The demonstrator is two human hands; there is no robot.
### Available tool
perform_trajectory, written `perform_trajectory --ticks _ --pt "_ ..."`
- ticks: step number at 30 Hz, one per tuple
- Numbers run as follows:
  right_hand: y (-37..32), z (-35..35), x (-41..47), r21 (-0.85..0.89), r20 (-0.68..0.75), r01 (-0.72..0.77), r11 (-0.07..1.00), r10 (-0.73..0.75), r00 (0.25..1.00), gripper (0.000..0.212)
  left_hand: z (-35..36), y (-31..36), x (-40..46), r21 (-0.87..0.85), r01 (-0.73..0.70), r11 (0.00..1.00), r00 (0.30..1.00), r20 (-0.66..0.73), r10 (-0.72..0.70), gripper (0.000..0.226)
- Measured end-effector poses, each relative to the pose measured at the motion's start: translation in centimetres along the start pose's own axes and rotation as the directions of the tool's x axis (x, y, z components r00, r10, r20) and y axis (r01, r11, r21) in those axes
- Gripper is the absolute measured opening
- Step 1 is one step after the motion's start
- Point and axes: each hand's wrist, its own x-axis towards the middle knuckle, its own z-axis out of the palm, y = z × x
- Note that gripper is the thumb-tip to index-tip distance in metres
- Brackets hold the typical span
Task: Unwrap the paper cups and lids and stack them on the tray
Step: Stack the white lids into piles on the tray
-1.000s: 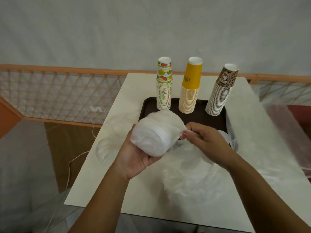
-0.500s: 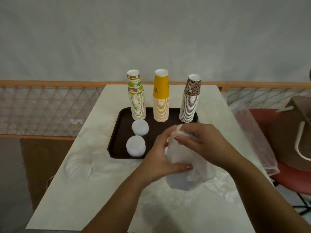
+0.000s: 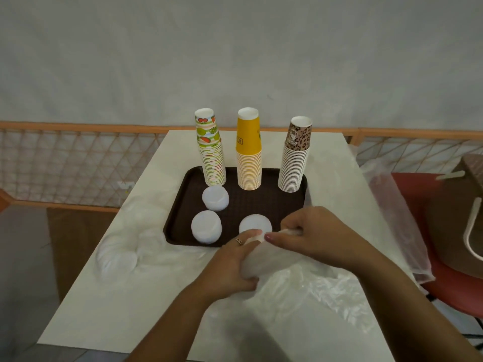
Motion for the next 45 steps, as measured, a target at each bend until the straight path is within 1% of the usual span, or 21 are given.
perform_trajectory --ticks 3,7,11,13,16,18,20,22,25,27,29,30,32,35,38,40,41,42,43,44,45 --pt "0.3 -0.3 0.3 0.098 0.025 -0.074 0.992 0.072 0.997 0.049 0.1 -0.4 0.0 0.053 0.081 0.995 0.994 0.065 -0.084 0.08" --pt "0.2 0.0 0.3 0.367 0.04 -0.175 0.914 0.172 0.984 0.046 0.7 -1.5 0.2 0.13 0.149 0.98 0.981 0.102 -0.163 0.082" --pt "0.1 1.0 0.0 0.731 0.155 -0.269 0.627 0.231 0.961 0.028 0.2 -1.8 -0.1 0.348 0.118 0.93 0.97 0.159 -0.183 0.087" --pt "0.2 1.6 -0.1 0.809 0.209 -0.302 0.505 0.232 0.95 0.015 -0.8 -0.6 -0.8 0.174 0.122 0.977 0.986 0.088 -0.139 0.087" --pt "0.5 2.3 0.0 0.871 0.225 -0.299 0.39 0.224 0.948 0.016 -2.5 2.8 -2.0 -0.321 0.123 0.939 0.937 -0.275 -0.216 0.05" --pt "0.2 2.8 0.1 0.87 0.197 -0.277 0.408 0.227 0.954 0.019 -3.0 4.8 -2.4 -0.549 0.13 0.826 0.875 -0.328 -0.356 0.046" --pt "-0.2 3.6 0.2 0.846 0.157 -0.236 0.478 0.2 0.967 0.021 -2.6 6.1 -2.7 -0.624 0.164 0.764 0.897 -0.229 -0.379 0.057" --pt "-0.5 4.4 0.2 0.798 0.113 -0.206 0.567 0.195 0.974 0.019 -1.9 6.8 -2.9 -0.67 0.152 0.727 0.909 -0.194 -0.368 0.048" --pt "-0.6 5.0 0.1 0.807 0.084 -0.225 0.545 0.271 0.959 0.013 -1.0 6.4 -3.0 -0.881 0.08 0.466 0.888 -0.15 -0.435 0.031" --pt "-0.5 5.4 -0.1 0.781 0.117 -0.254 0.57 0.266 0.957 0.03 -0.5 6.2 -3.1 -0.921 0.066 0.385 0.876 -0.132 -0.463 0.026" --pt "-0.3 5.9 -0.4 0.637 0.117 -0.277 0.72 0.264 0.957 0.046 -0.1 6.1 -3.2 -0.936 0.074 0.345 0.864 -0.113 -0.491 0.023" --pt "0.0 6.2 -0.5 0.579 0.092 -0.261 0.772 0.256 0.962 0.042 -0.1 6.0 -3.3 -0.958 0.073 0.279 0.86 -0.081 -0.504 0.024" --pt "0.5 6.5 -0.7 0.612 0.028 -0.2 0.765 0.232 0.972 0.023 -0.5 5.7 -3.2 -0.996 0.051 0.075 0.865 0.006 -0.502 0.027" --pt "1.4 6.7 -0.7 0.835 0.031 -0.2 0.512 0.32 0.947 0.008 -1.2 4.9 -3.0 -0.981 -0.024 -0.192 0.848 0.081 -0.524 0.016" --pt "3.3 6.6 -0.2 0.969 0.223 -0.247 -0.004 0.447 0.866 0.013 -1.8 3.4 -2.8 -0.94 -0.137 -0.313 0.793 0.085 -0.603 0.024" --pt "4.9 6.4 0.0 0.918 0.362 -0.235 -0.321 0.431 0.826 0.024 -2.1 2.5 -3.2 -0.949 -0.133 -0.286 0.806 0.065 -0.589 0.022" --pt "5.7 6.6 0.0 0.889 0.397 -0.232 -0.395 0.409 0.822 0.04 -2.2 2.1 -3.5 -0.974 -0.081 -0.21 0.818 0.056 -0.572 0.019" --pt "6.1 6.7 -0.1 0.879 0.4 -0.232 -0.417 0.38 0.834 0.054 -2.1 1.5 -3.7 -0.998 0.01 -0.06 0.822 0.042 -0.567 0.02" --pt "6.3 6.7 -0.2 0.877 0.409 -0.255 -0.408 0.353 0.842 0.062 -2.0 1.1 -3.9 -0.978 0.136 0.16 0.817 0.02 -0.576 0.024" --pt "6.5 6.9 -0.3 0.888 0.41 -0.287 -0.36 0.336 0.848 0.058 -1.7 0.5 -4.0 -0.882 0.265 0.39 0.804 -0.02 -0.594 0.031" --pt "6.5 7.1 -0.4 0.913 0.398 -0.333 -0.235 0.338 0.853 0.042 -1.3 -0.3 -4.0 -0.731 0.366 0.576 0.783 -0.092 -0.615 0.035"
